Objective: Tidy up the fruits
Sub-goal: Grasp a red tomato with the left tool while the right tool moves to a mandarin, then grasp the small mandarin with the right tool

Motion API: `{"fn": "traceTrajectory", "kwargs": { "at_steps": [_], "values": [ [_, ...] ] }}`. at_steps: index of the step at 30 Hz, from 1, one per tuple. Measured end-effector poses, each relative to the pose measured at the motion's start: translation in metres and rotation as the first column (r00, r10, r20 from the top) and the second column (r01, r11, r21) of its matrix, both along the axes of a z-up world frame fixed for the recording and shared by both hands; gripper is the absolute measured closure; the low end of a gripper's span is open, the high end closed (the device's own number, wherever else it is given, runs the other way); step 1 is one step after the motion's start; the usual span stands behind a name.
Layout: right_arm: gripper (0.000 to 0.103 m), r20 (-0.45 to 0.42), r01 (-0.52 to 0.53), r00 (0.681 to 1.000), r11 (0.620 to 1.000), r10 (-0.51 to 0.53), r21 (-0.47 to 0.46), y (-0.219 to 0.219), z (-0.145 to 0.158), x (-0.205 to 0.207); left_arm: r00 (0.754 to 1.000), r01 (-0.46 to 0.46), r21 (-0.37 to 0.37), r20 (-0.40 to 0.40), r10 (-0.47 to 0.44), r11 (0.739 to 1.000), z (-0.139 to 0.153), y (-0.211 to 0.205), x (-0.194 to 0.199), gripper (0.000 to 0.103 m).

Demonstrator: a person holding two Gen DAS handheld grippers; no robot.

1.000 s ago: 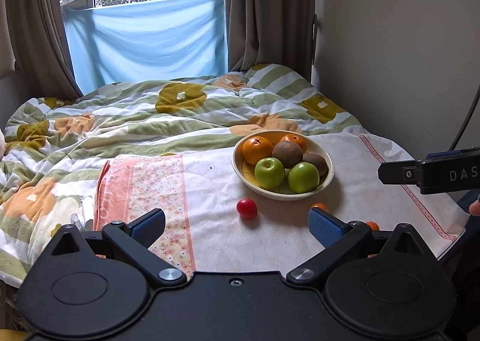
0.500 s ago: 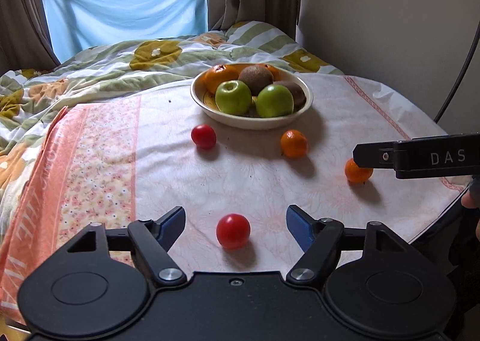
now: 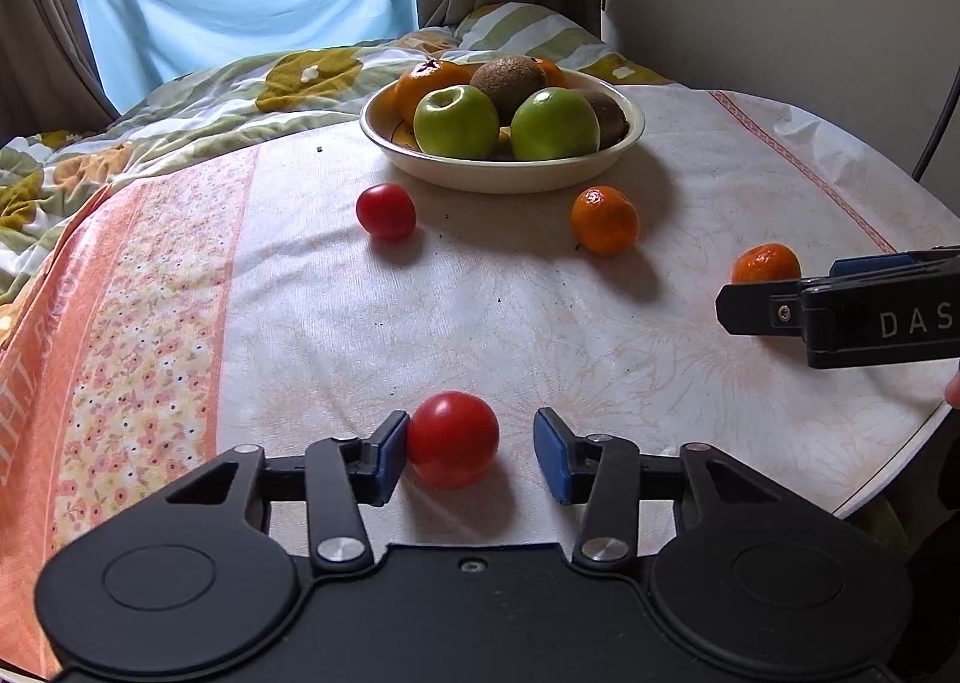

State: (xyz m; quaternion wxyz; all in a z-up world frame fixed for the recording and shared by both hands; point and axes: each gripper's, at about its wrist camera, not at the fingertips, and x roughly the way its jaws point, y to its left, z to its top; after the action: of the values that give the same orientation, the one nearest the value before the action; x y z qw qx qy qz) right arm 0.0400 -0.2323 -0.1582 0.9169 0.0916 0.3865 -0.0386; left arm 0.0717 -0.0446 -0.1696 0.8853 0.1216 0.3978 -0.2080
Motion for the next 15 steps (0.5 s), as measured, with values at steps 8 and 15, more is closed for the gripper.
{"fn": "traceTrajectory", "kwargs": {
  "at_steps": [8,15],
  "values": [
    [0.005,-0.011,-0.012,1.000,1.000,0.012,-0.012,-0.006,-0.008,0.008,1.000,-0.030,0.007,-0.001,0.030,1.000,0.001,-0.004,0.002,0.068],
    [0.018,-0.025,-0.004,1.000,1.000,0.004,-0.013,-0.014,-0.014,0.016,0.998,-0.067,-0.007,-0.017,0.066,0.998,0.004,-0.001,0.001,0.068]
  ]
}}
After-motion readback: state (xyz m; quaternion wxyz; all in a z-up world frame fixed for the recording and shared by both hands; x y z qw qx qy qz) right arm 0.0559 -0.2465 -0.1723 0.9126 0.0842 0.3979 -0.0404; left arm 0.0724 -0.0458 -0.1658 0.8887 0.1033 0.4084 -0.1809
